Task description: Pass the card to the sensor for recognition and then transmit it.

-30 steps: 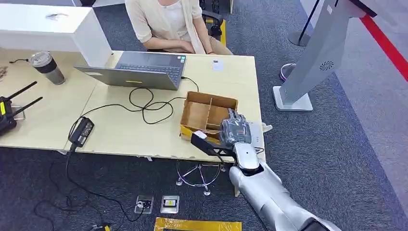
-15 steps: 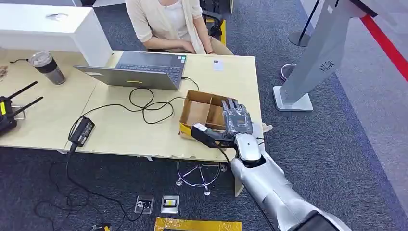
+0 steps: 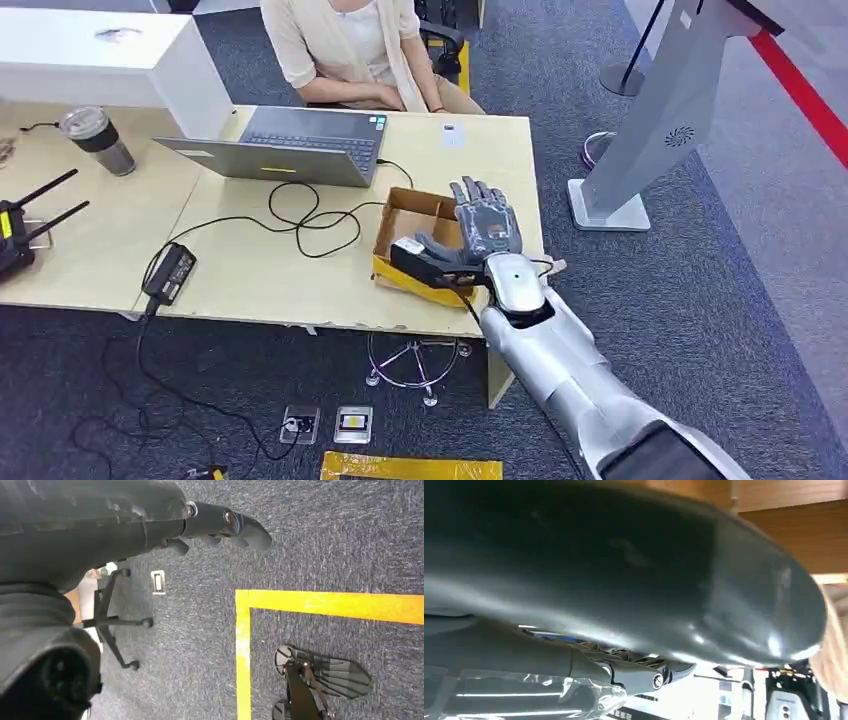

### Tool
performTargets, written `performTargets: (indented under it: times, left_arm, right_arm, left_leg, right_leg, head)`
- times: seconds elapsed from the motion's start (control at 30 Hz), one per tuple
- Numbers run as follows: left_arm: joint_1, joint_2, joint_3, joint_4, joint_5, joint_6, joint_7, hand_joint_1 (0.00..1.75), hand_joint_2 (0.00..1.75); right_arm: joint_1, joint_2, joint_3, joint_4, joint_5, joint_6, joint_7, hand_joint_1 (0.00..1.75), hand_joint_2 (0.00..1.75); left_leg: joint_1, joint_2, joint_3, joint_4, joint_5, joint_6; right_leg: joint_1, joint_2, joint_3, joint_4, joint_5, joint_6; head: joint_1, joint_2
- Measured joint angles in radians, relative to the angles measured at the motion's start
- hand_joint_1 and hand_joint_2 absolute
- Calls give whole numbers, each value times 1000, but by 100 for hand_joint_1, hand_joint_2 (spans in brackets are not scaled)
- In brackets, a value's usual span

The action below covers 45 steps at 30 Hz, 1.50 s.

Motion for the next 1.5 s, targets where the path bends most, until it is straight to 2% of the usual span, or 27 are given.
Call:
performTargets:
  times: [0.4,0.67,1.03,1.5]
  left_arm:
    - [0,-8,0,0,35,23,26,0,0]
    - [0,-21,0,0,62,52,40,0,0]
    - [1,-30,1,0,65,64,49,0,0]
    - [0,-30,0,0,52,56,43,0,0]
  right_arm:
    - [45,55,1,-18,-44,4,-38,0,175]
    - [87,84,5,-93,-166,25,-50,0,175]
    - [185,47,30,-278,-266,57,20,0,175]
    - [219,-12,56,-296,-250,-30,65,0,175]
  left_leg:
    - [0,0,0,0,0,0]
    - [0,0,0,0,0,0]
    - [0,0,0,0,0,0]
    - [0,1,0,0,0,0]
  right_leg:
    - [0,0,0,0,0,0]
    - [0,0,0,0,0,0]
    - [0,0,0,0,0,0]
    - [0,0,-1,0,0,0]
  head:
    - [0,0]
    - [0,0]
    - [0,0]
    - [0,0]
